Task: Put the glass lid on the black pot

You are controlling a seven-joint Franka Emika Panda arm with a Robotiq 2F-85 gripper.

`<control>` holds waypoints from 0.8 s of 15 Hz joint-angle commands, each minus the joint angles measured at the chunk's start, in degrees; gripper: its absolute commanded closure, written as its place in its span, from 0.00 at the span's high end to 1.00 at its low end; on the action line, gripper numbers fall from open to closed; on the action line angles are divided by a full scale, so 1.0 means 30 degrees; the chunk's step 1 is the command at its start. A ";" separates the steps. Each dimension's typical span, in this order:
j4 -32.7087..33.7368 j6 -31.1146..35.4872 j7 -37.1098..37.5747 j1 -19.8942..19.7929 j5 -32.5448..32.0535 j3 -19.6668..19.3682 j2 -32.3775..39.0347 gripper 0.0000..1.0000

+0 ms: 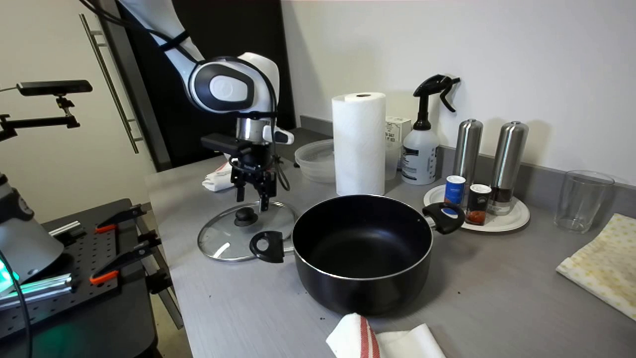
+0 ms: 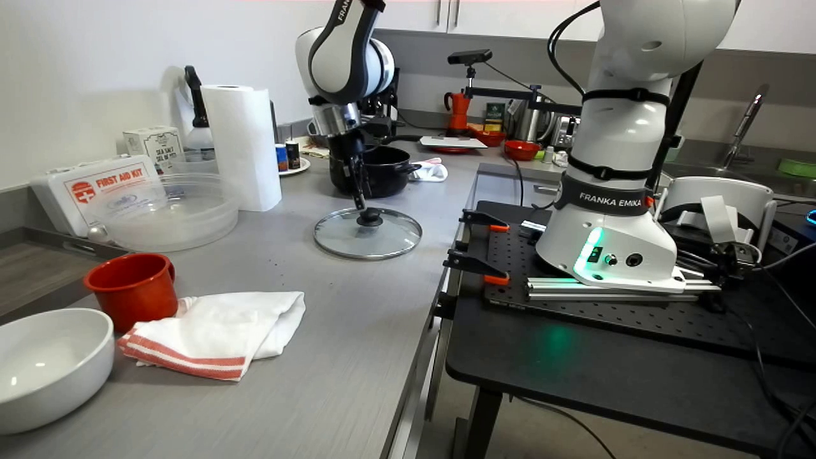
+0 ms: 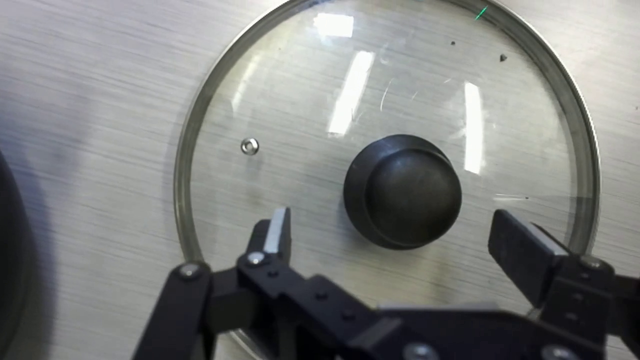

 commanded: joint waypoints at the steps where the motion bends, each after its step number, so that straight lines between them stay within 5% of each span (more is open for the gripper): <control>1: -0.0233 0.0485 0.0739 0.0157 -0.0735 -0.0018 0.0310 1.00; 10: -0.0288 0.0812 0.1673 0.0668 -0.1918 -0.0161 0.0842 1.00; 12: -0.0256 0.0801 0.1846 0.0741 -0.2059 -0.0142 0.0906 0.74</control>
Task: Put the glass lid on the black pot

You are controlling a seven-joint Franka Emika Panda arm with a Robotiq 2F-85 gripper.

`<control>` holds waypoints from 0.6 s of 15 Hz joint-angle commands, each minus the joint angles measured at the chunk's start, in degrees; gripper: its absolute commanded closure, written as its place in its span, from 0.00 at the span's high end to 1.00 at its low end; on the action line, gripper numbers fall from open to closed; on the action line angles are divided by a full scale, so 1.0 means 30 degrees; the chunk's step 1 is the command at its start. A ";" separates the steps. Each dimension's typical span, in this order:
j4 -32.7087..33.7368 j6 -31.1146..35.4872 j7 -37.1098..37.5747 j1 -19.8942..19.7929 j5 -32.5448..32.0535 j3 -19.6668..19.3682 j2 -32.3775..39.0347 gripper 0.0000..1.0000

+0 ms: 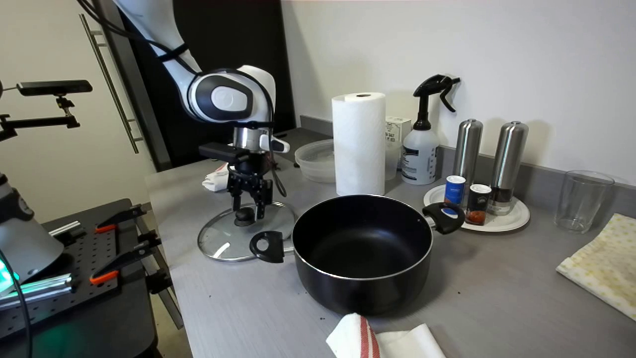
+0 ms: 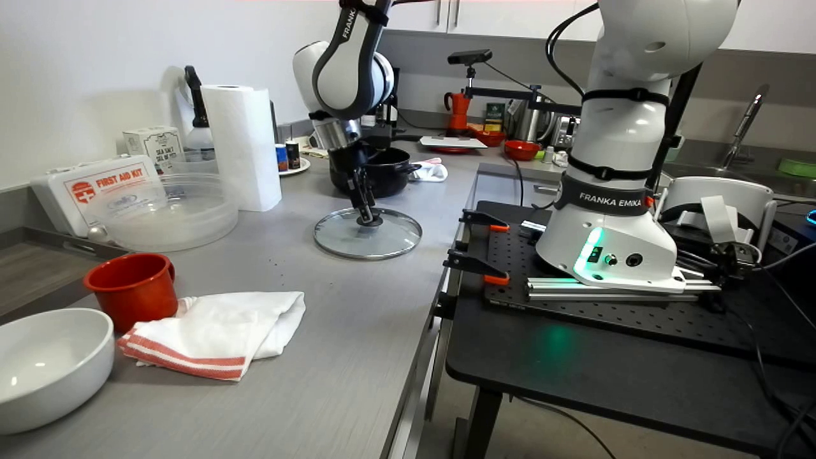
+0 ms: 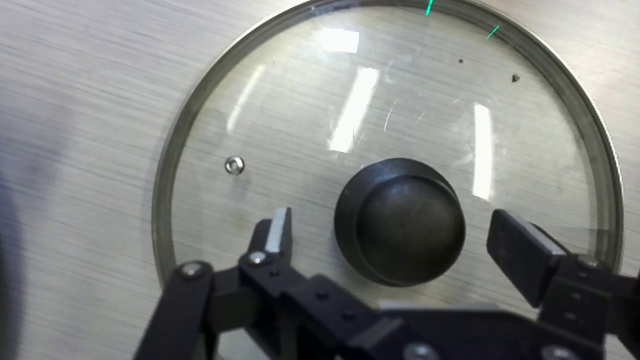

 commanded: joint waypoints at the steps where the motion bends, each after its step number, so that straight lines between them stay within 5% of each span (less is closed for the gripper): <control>1: -0.0086 0.0427 0.0809 0.0372 -0.0739 -0.0143 0.0135 0.68; 6: -0.0051 0.0307 0.0971 0.0477 -0.0825 -0.0133 -0.0042 0.31; 9: -0.0013 0.0302 0.0954 0.0436 -0.0748 -0.0094 -0.0075 0.25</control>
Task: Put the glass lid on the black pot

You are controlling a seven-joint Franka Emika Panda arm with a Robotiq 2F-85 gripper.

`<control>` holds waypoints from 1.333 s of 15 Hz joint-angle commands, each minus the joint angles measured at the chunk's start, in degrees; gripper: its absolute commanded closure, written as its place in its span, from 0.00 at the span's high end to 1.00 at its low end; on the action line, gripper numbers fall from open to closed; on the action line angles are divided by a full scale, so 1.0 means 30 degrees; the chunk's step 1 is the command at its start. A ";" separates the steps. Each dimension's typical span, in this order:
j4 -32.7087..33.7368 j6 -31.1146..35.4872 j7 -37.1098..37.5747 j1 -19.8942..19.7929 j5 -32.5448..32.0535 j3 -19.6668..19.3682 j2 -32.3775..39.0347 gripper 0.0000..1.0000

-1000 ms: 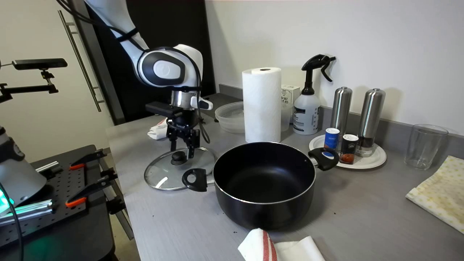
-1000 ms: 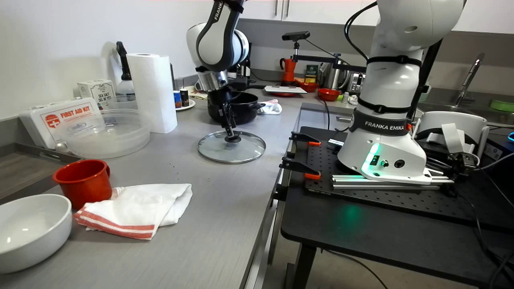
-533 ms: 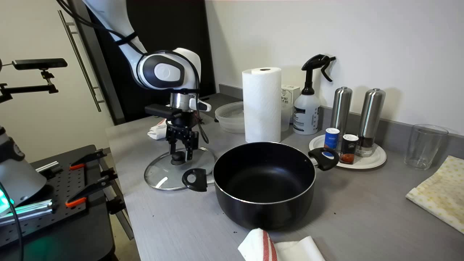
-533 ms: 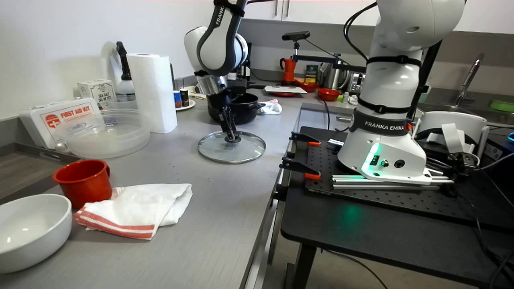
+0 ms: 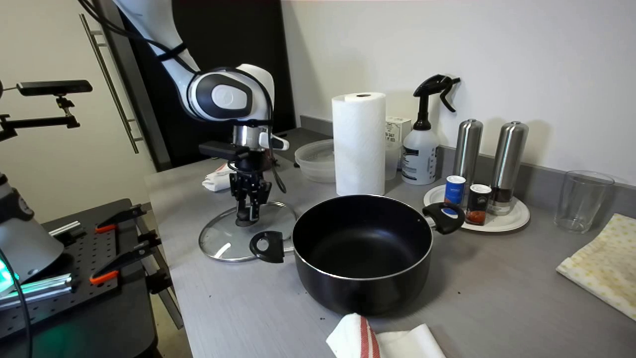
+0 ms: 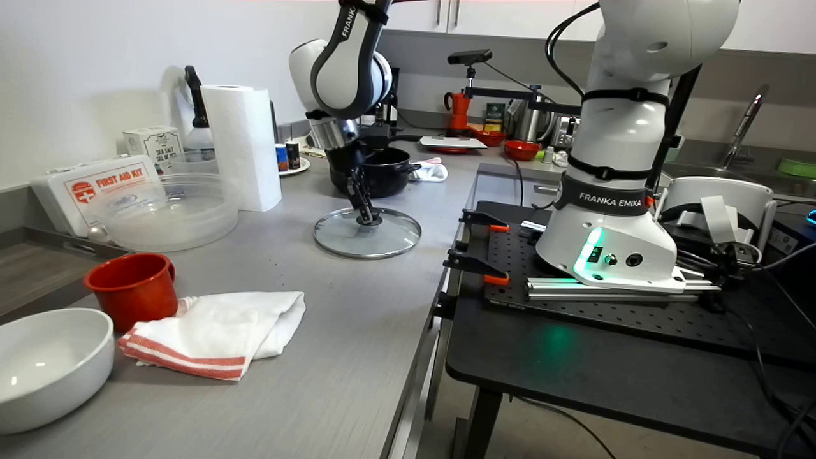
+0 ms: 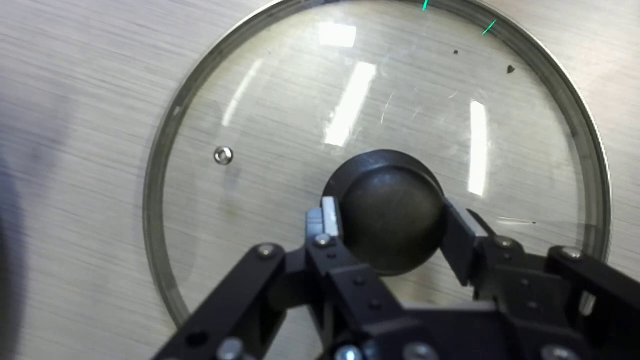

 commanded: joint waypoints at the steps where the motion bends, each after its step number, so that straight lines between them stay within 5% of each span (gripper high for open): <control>1: -0.0019 0.0251 0.0508 0.0147 -0.0477 -0.0084 -0.0003 0.25; 20: -0.0158 -0.0888 -0.1938 -0.0098 0.0704 0.1295 -0.5812 0.25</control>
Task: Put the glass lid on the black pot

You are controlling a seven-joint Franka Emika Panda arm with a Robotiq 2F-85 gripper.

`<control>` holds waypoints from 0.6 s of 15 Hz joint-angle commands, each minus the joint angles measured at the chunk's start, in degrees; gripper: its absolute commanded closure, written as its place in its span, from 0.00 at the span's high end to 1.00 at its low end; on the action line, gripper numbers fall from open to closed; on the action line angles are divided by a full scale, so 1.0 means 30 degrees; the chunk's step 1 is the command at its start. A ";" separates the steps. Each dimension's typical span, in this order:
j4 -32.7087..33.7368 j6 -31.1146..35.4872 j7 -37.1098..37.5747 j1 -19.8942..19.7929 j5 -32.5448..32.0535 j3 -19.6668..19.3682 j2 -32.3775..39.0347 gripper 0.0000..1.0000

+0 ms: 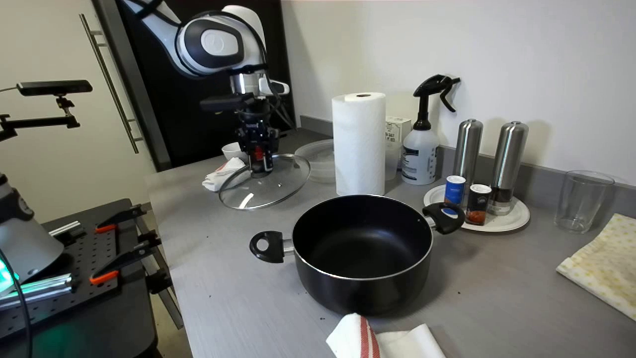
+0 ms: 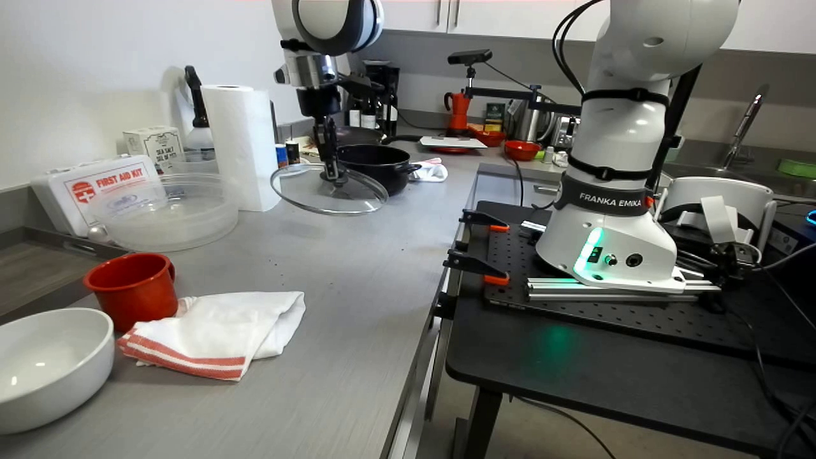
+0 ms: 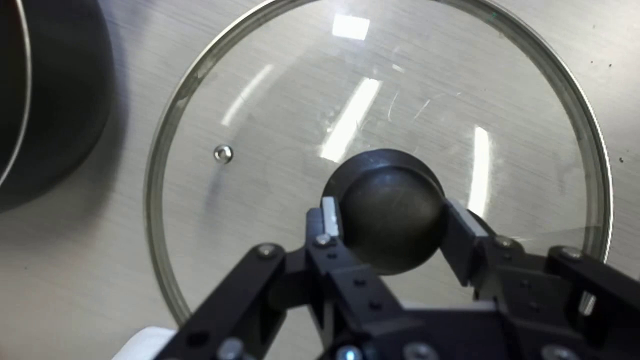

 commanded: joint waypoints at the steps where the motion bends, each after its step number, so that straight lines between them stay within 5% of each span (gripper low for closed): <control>1: -0.0001 -0.0725 -0.0932 -0.0054 0.0654 0.0169 -0.1839 0.25; 9: 0.2200 -0.2895 -0.1751 -0.0398 0.1888 -0.0355 -0.3220 0.25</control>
